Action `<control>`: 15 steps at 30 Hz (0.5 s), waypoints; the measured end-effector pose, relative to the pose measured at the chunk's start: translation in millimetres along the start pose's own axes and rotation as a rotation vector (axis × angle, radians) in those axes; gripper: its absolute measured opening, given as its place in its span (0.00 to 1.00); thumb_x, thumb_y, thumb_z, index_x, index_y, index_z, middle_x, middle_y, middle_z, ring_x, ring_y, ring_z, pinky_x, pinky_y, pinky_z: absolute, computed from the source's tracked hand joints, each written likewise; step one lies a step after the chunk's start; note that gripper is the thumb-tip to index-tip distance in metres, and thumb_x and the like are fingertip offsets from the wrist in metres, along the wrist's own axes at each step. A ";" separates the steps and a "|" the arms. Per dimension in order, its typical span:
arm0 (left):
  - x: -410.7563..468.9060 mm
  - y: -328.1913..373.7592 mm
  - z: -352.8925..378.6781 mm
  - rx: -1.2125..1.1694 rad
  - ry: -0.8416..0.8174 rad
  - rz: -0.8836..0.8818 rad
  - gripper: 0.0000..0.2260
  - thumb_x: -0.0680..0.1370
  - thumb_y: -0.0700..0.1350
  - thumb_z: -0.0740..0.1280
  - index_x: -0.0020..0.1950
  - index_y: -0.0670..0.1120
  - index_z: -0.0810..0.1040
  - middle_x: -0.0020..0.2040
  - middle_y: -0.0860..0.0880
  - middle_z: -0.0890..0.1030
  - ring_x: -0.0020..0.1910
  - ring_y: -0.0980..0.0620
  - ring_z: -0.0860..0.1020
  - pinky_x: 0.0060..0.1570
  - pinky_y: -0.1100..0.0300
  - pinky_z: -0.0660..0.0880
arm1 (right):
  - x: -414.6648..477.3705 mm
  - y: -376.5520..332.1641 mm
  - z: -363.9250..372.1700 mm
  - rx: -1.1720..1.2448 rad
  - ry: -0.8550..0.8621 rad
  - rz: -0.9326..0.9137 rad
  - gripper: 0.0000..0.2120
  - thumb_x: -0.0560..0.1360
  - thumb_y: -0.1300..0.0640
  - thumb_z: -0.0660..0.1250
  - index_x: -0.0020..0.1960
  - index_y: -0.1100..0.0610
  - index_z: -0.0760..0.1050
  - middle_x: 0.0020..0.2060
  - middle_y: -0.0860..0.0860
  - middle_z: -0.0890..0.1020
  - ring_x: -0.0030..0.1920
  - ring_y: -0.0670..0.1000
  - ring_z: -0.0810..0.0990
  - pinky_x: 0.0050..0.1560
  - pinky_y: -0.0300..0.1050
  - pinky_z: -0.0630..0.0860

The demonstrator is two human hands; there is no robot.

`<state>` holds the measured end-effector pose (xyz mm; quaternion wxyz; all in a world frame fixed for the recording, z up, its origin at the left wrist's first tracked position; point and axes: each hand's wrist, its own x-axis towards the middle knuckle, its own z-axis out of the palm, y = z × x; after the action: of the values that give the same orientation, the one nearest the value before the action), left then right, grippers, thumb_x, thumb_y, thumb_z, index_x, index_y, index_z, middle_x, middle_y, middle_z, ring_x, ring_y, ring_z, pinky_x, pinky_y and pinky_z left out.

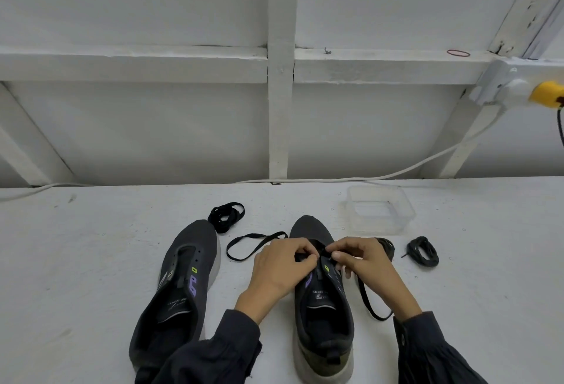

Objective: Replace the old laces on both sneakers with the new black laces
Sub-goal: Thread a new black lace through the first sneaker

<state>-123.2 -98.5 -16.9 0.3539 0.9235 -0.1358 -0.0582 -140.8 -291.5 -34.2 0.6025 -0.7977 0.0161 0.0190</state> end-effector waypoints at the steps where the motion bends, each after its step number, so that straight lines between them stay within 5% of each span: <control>1: 1.1 2.4 0.7 0.037 0.006 -0.008 0.06 0.74 0.54 0.65 0.47 0.60 0.81 0.42 0.60 0.82 0.47 0.60 0.78 0.43 0.62 0.72 | -0.4 0.2 1.7 0.022 0.018 -0.007 0.07 0.74 0.71 0.69 0.45 0.61 0.83 0.34 0.57 0.84 0.31 0.49 0.79 0.31 0.41 0.74; 7: 8.9 11.8 3.1 0.102 -0.020 -0.039 0.07 0.71 0.54 0.66 0.44 0.56 0.83 0.40 0.57 0.82 0.45 0.56 0.78 0.42 0.59 0.74 | -1.7 4.7 10.5 0.077 0.118 -0.013 0.06 0.71 0.71 0.73 0.41 0.62 0.80 0.32 0.54 0.83 0.30 0.50 0.78 0.31 0.41 0.74; 15: 11.7 9.4 8.3 -0.124 -0.069 -0.151 0.04 0.68 0.49 0.73 0.41 0.58 0.83 0.27 0.60 0.74 0.36 0.60 0.74 0.37 0.62 0.69 | -4.1 -0.5 12.4 0.107 0.169 0.002 0.06 0.68 0.69 0.76 0.38 0.62 0.80 0.31 0.57 0.83 0.29 0.49 0.79 0.30 0.38 0.73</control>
<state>-115.7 -113.9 -16.9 0.4001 0.9049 -0.0742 -0.1249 -145.0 -279.5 -36.9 0.6408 -0.7631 0.0686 -0.0487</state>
